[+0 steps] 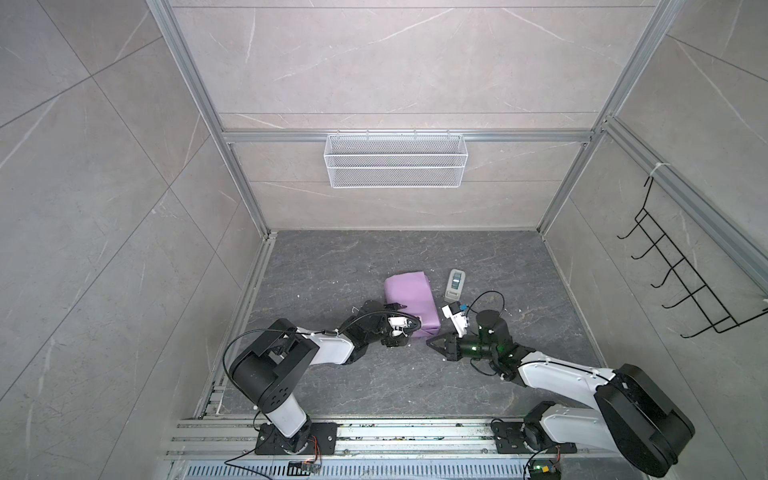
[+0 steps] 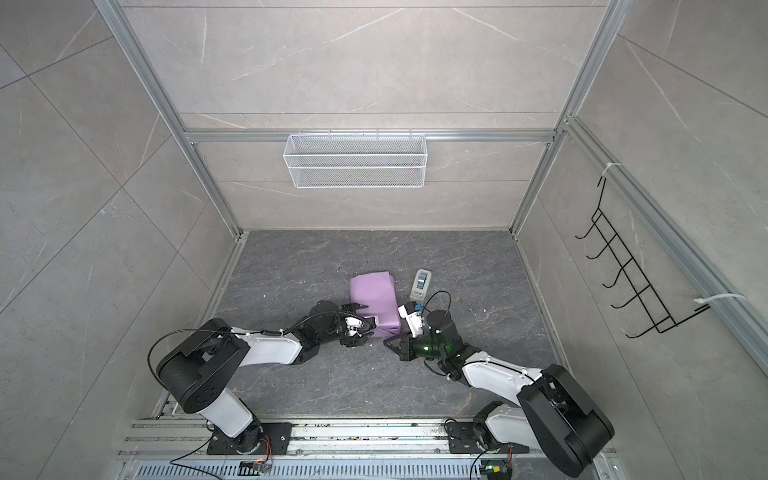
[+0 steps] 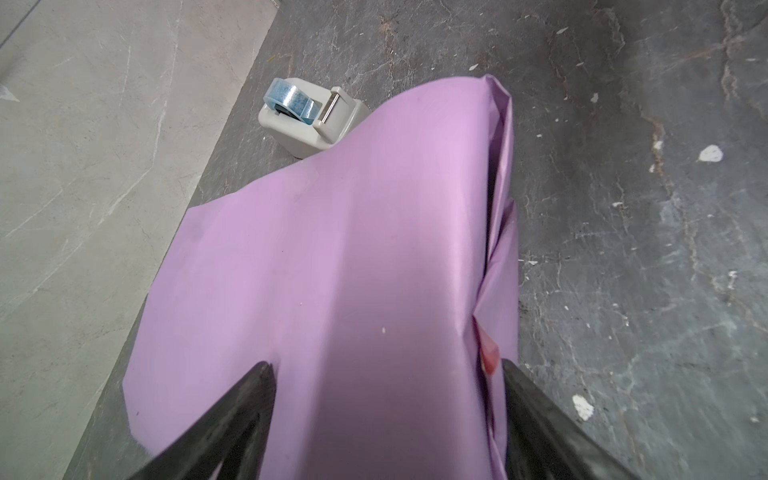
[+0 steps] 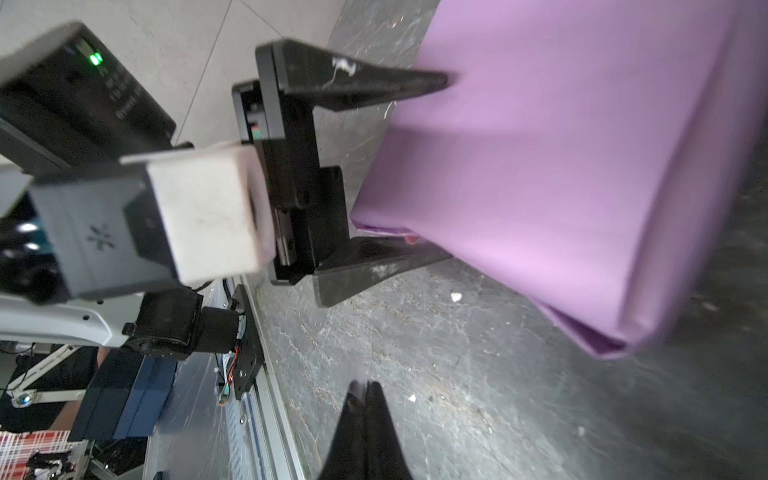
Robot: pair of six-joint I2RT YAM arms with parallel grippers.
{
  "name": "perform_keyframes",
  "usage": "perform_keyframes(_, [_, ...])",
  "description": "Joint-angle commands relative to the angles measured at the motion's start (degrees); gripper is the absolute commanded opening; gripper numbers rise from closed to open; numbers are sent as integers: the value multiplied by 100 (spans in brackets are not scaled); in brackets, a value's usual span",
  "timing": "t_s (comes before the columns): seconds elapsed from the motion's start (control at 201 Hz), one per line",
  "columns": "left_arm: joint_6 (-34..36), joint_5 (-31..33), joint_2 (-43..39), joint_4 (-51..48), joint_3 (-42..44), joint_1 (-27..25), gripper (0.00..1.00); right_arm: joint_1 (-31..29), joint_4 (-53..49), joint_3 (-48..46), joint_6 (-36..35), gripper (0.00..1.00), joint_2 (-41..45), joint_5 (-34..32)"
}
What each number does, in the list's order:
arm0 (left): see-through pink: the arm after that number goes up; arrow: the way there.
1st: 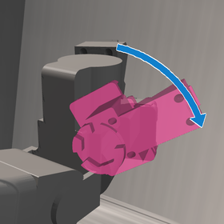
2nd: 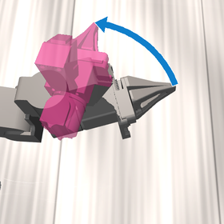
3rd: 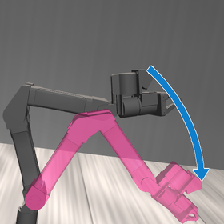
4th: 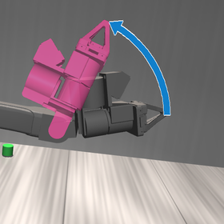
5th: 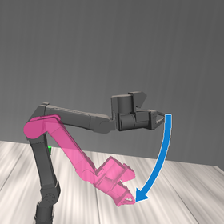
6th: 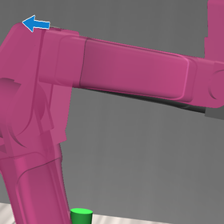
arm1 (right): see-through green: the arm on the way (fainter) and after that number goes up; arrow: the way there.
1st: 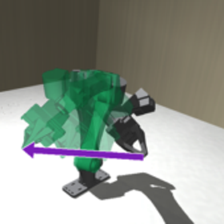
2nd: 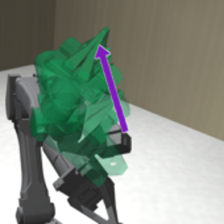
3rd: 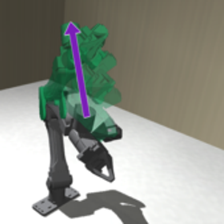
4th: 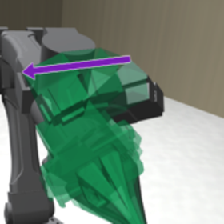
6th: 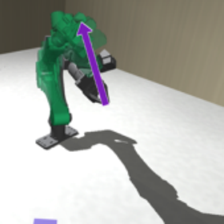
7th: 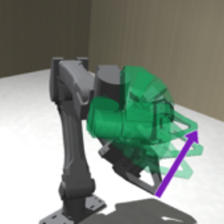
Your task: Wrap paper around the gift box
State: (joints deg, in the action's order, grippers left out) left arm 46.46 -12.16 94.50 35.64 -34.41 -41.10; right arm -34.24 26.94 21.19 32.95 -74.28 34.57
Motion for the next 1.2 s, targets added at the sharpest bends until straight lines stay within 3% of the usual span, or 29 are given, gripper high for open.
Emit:
perform_keyframes(0.0, [-146,-120,74,-321,-65,30,82,-215,440,217,-109,0,-336,-350])
perform_keyframes(0.319, [-145,-128,51,-318,-51,32,82,-496,1327,454,222,0,-1222,-659])
perform_keyframes(1.2, [-163,-155,51,-338,-59,28,82,-487,1235,653,411,0,-1418,-1207])
